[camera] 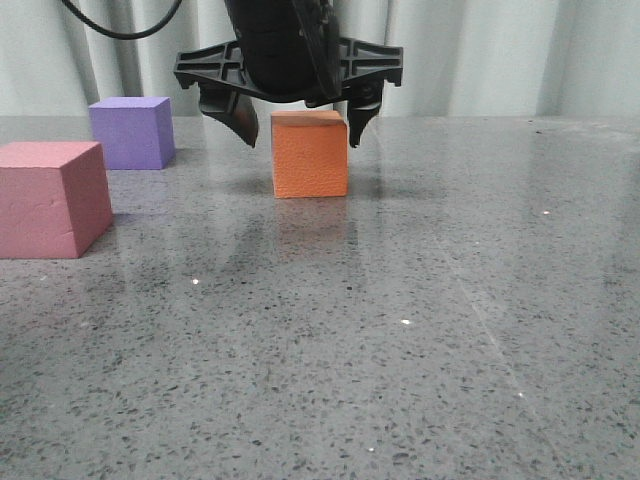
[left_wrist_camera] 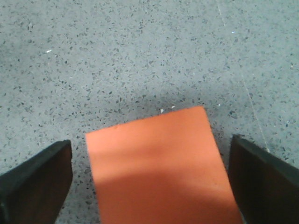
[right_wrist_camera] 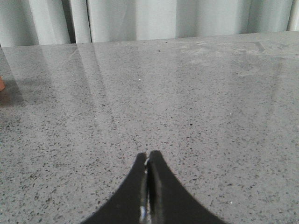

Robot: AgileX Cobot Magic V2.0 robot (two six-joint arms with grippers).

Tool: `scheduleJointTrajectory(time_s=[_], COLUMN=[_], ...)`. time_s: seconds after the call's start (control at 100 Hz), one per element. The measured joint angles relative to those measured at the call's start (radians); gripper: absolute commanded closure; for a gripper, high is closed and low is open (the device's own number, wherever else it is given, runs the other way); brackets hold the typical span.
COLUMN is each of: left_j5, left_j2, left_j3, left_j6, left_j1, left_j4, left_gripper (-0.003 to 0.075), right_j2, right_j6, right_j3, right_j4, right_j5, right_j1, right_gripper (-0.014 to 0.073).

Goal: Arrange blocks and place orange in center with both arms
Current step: 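Close the left gripper on the orange cube and lift it, then carry the orange cube with the left gripper beside the purple cube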

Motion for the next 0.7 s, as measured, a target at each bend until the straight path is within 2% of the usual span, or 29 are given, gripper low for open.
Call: scheduleJointTrajectory(time_s=[0.06,0.18,0.28,0.48,0.7], left_j5=[0.0,0.0,-0.006,-0.008,0.004], left_j2=[0.0,0.0,0.0,-0.006,-0.119], left_j3=[0.0,0.0,0.0,0.0,0.0], left_j6=[0.0,0.0,0.0,0.0,0.004], left_j1=[0.0,0.0,0.0,0.0,0.002], left_j4=[-0.002,-0.002,-0.002,-0.002,0.062], left_gripper=[0.0239,0.0477,0.0588,0.0604,0.0604], right_j2=[0.0,0.0,0.0,0.0,0.0], right_j6=[0.0,0.0,0.0,0.0,0.0], right_j3=[0.0,0.0,0.0,0.0,0.0], right_j4=[0.0,0.0,0.0,0.0,0.0], right_j5=[0.0,0.0,0.0,0.0,0.0], right_j1=[0.0,0.0,0.0,0.0,0.0], right_gripper=[0.0655,0.0655,0.0655,0.0655,0.0655])
